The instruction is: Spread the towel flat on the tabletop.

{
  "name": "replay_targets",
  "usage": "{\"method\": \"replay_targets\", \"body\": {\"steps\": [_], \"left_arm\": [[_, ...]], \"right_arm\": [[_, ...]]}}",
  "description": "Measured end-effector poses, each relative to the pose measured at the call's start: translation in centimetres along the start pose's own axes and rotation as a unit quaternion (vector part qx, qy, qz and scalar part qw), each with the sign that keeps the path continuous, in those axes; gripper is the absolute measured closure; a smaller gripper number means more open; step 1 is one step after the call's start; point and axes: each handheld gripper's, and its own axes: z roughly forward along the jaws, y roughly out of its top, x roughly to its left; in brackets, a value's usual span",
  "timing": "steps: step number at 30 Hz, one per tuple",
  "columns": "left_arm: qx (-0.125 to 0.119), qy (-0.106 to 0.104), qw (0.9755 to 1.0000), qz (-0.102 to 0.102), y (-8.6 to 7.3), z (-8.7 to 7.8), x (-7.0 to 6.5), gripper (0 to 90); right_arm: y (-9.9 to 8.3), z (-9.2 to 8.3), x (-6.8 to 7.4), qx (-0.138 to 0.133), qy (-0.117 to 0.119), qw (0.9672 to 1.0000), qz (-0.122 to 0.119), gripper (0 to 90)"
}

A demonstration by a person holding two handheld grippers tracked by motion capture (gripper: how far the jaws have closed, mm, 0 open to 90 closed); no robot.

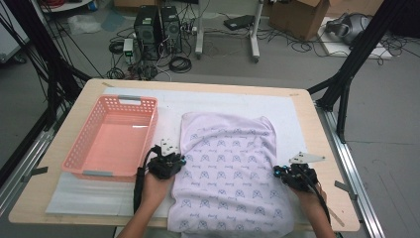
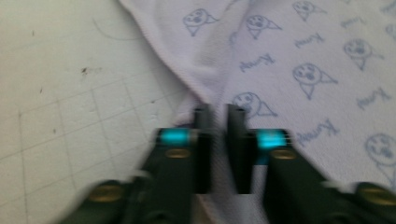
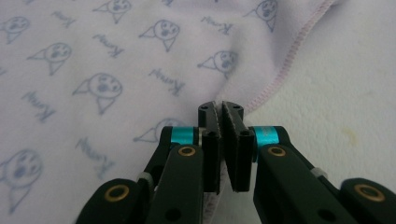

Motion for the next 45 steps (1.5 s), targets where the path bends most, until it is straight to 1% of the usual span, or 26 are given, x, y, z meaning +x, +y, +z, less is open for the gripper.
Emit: {"method": "replay_targets", "body": {"steps": [1, 2, 3, 5, 8, 9, 10, 11, 12, 13, 14, 15, 16, 20, 22, 24, 27, 29, 30, 33, 35, 38, 40, 41, 42, 45], "left_arm": [[0.002, 0.008, 0.9999, 0.009, 0.3, 0.1, 0.1, 88.1], [-0.002, 0.024, 0.9996, 0.017, 0.6, 0.4, 0.1, 88.3], [-0.011, 0.036, 0.9991, 0.017, 0.8, 0.6, 0.2, 88.3], [-0.019, 0.05, 0.9986, -0.003, 1.5, 1.3, 0.6, 88.4], [-0.035, 0.073, 0.9966, -0.014, 2.3, 2.0, 0.9, 88.4], [-0.041, 0.072, 0.9963, -0.024, 2.5, 2.2, 1.0, 88.4], [-0.038, 0.068, 0.9965, -0.031, 2.6, 2.3, 1.0, 88.1], [-0.04, 0.066, 0.9964, -0.034, 2.6, 2.3, 1.0, 86.8], [-0.041, 0.06, 0.9968, -0.034, 2.6, 2.1, 1.0, 79.5], [-0.036, 0.043, 0.9976, -0.04, 2.5, 1.9, 1.0, 65.3], [-0.027, 0.029, 0.9983, -0.042, 2.4, 1.5, 0.9, 58.3], [-0.03, 0.018, 0.9986, -0.04, 2.1, 1.0, 0.7, 53.1], [-0.033, 0.013, 0.9988, -0.034, 1.6, 0.5, 0.5, 51.6], [-0.02, -0.004, 0.9997, -0.017, -0.7, -1.2, -0.3, 48.6], [-0.015, -0.003, 0.9999, -0.004, -1.6, -1.9, -0.6, 47.5], [-0.011, -0.014, 0.9998, -0.009, -1.6, -2.7, -0.7, 46.5], [-0.013, -0.029, 0.9995, -0.008, -2.2, -4.2, -0.9, 45.6], [-0.023, -0.036, 0.9989, -0.018, -2.6, -5.1, -0.8, 45.5], [-0.028, -0.038, 0.9986, -0.023, -2.8, -5.5, -0.8, 45.5], [-0.032, -0.047, 0.9981, -0.025, -3.9, -6.3, -0.9, 45.6], [-0.029, -0.054, 0.998, -0.017, -4.7, -6.3, -1.0, 46.4], [-0.025, -0.051, 0.9983, -0.012, -5.2, -6.2, -1.0, 47.4], [-0.022, -0.054, 0.9982, -0.011, -5.5, -6.2, -1.1, 47.2], [-0.018, -0.054, 0.9984, -0.006, -5.6, -6.2, -1.1, 47.0], [-0.022, -0.05, 0.9985, 0.001, -5.8, -6.2, -1.3, 46.8], [-0.023, -0.043, 0.9988, 0.007, -5.9, -6.2, -1.5, 46.7]], "right_arm": [[0.2, 0.3, -0.1, -0.001, 0.0, 1.0, 0.007, 86.9], [0.4, 0.6, -0.4, -0.006, 0.0, 0.9999, 0.014, 87.0], [0.7, 0.8, -0.7, -0.007, -0.005, 0.9997, 0.022, 87.1], [1.1, 1.4, -1.2, -0.015, -0.026, 0.999, 0.032, 87.1], [1.6, 2.1, -1.8, -0.028, -0.062, 0.9967, 0.044, 87.0], [1.7, 2.3, -2.0, -0.036, -0.07, 0.9955, 0.052, 87.0], [1.7, 2.4, -2.1, -0.042, -0.073, 0.9943, 0.066, 86.8], [1.7, 2.5, -2.1, -0.042, -0.072, 0.9942, 0.068, 85.7], [1.7, 2.4, -2.1, -0.044, -0.067, 0.9943, 0.07, 83.1], [1.6, 2.1, -1.9, -0.046, -0.063, 0.9946, 0.068, 75.1], [1.6, 1.8, -1.8, -0.048, -0.06, 0.9948, 0.067, 71.0], [1.4, 1.4, -1.7, -0.049, -0.054, 0.9955, 0.06, 69.0], [1.2, 1.0, -1.6, -0.05, -0.051, 0.9958, 0.057, 66.8], [0.0, -0.9, -1.1, -0.047, -0.036, 0.9975, 0.038, 63.8], [-0.7, -1.9, -0.7, -0.045, -0.025, 0.9983, 0.028, 61.7], [-1.4, -2.7, -0.2, -0.04, -0.018, 0.9989, 0.018, 59.7], [-2.3, -3.9, 0.5, -0.038, -0.012, 0.9992, 0.006, 59.6], [-2.8, -4.5, 0.9, -0.043, -0.003, 0.9991, 0.004, 60.1], [-2.9, -4.7, 1.1, -0.044, 0.001, 0.999, 0.003, 60.1], [-3.1, -4.6, 1.5, -0.041, 0.006, 0.9991, 0.006, 60.1], [-3.1, -4.5, 1.6, -0.038, 0.005, 0.9992, 0.01, 60.1], [-3.4, -3.9, 1.9, -0.023, 0.001, 0.9997, 0.005, 60.8], [-3.6, -3.4, 2.5, -0.009, -0.008, 0.9998, -0.014, 61.0], [-3.6, -3.4, 2.7, -0.01, -0.015, 0.9997, -0.016, 61.0], [-3.6, -3.4, 2.7, -0.011, -0.016, 0.9997, -0.015, 60.7], [-3.9, -3.5, 2.7, -0.02, -0.02, 0.9996, -0.009, 60.3]]}}
